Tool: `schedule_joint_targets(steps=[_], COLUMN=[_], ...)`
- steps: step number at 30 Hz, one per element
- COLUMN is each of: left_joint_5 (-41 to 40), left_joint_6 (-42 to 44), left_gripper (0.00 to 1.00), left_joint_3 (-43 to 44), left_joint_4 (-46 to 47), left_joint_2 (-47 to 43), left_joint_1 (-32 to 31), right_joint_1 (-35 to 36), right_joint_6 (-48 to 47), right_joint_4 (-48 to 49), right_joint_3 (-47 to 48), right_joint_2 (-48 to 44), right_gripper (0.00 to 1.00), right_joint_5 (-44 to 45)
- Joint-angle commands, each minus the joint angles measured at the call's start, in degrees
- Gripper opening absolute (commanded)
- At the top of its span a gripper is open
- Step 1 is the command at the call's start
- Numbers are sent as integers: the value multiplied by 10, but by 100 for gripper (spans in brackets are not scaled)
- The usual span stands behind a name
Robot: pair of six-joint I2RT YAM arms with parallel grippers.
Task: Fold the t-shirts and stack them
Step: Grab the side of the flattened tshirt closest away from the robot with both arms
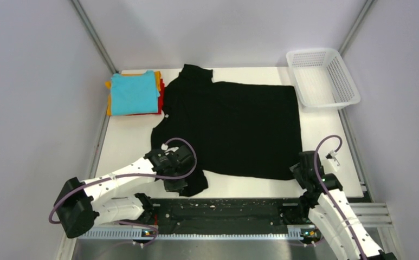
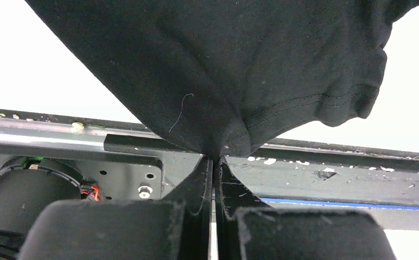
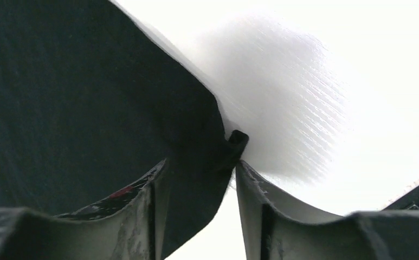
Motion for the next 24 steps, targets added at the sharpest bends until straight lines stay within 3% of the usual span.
schedule_joint_targets(steps=[1, 5, 7, 13, 19, 24], left_joint_5=[-12, -4, 6, 94, 82, 83], left_joint_6=[12, 12, 8, -44, -112, -187], left_gripper=[0, 0, 0, 0, 0, 0], left_joint_3=[25, 31, 34, 25, 22, 4], left_joint_4=[-9, -11, -16, -56, -103, -114], left_joint_2=[9, 0, -9, -65, -114, -134], left_joint_1=[4, 5, 6, 3, -21, -86], right_joint_1=[-3, -2, -2, -2, -2, -2], right_joint_6=[-17, -27, -34, -39, -50, -52], right_joint_4=[49, 52, 47, -19, -88, -128], right_joint_3=[-12, -7, 1, 56, 110, 132], right_joint_2=[22, 37, 38, 29, 36, -7], right_gripper=[39, 9, 0, 0, 0, 0], right_joint_5=[29, 32, 27, 0, -9, 8])
